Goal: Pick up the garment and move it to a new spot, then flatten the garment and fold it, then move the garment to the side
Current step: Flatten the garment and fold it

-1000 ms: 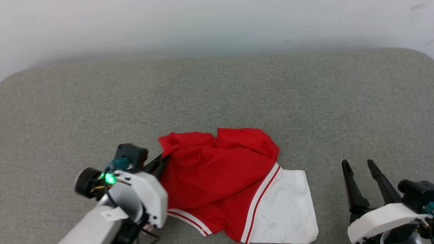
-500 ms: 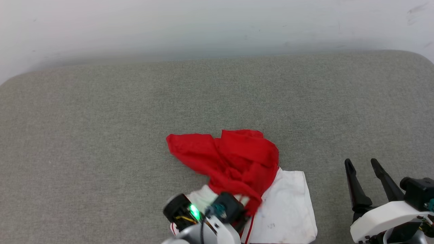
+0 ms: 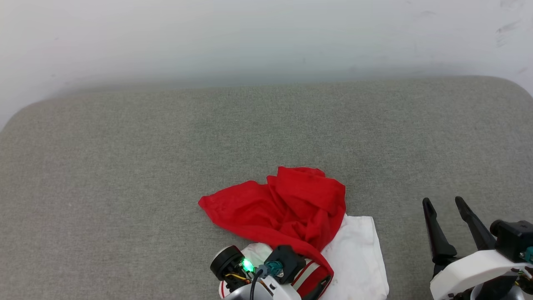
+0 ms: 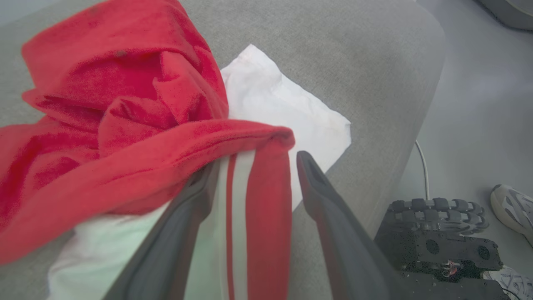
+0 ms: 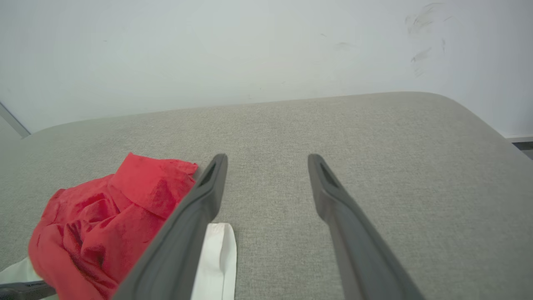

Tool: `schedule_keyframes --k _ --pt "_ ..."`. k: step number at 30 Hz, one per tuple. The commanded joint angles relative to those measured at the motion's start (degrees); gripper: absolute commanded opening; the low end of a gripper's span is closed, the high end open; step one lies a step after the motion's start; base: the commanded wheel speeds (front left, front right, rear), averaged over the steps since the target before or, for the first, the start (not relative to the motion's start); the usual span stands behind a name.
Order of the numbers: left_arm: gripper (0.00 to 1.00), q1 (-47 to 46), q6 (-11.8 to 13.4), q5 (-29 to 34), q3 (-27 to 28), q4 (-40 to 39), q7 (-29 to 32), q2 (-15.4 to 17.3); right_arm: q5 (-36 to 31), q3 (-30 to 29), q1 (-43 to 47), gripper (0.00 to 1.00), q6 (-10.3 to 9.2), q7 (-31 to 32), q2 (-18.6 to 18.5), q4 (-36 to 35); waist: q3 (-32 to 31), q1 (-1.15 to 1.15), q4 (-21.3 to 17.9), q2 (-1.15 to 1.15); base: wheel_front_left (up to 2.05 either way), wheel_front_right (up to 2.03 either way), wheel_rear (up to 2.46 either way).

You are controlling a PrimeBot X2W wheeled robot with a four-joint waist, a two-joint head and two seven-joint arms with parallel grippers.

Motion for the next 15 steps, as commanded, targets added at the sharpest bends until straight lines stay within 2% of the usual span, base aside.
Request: schedule_keyframes --k 1,7,15 --pt "1.0 1.1 0.9 0.0 0.8 -1.2 -1.3 0.4 -0.2 0.0 0.8 1.0 -0.02 0.2 0.0 -0.4 -1.1 0.0 -0.1 0.0 0.0 0.0 0.0" --pt "1.0 2.7 3.8 -0.7 3.2 -6.2 -1.8 3.6 -0.2 -0.2 2.1 1.0 -0.02 0.9 0.0 -0.8 -3.0 0.0 0.6 0.0 0.0 0.0 0.0" --pt "1.0 5.1 6.5 -5.6 7.3 -11.5 6.0 10.8 0.7 -0.4 3.4 1.0 -0.02 1.5 0.0 -1.0 -4.1 0.0 1.5 0.0 0.0 0.0 0.0"
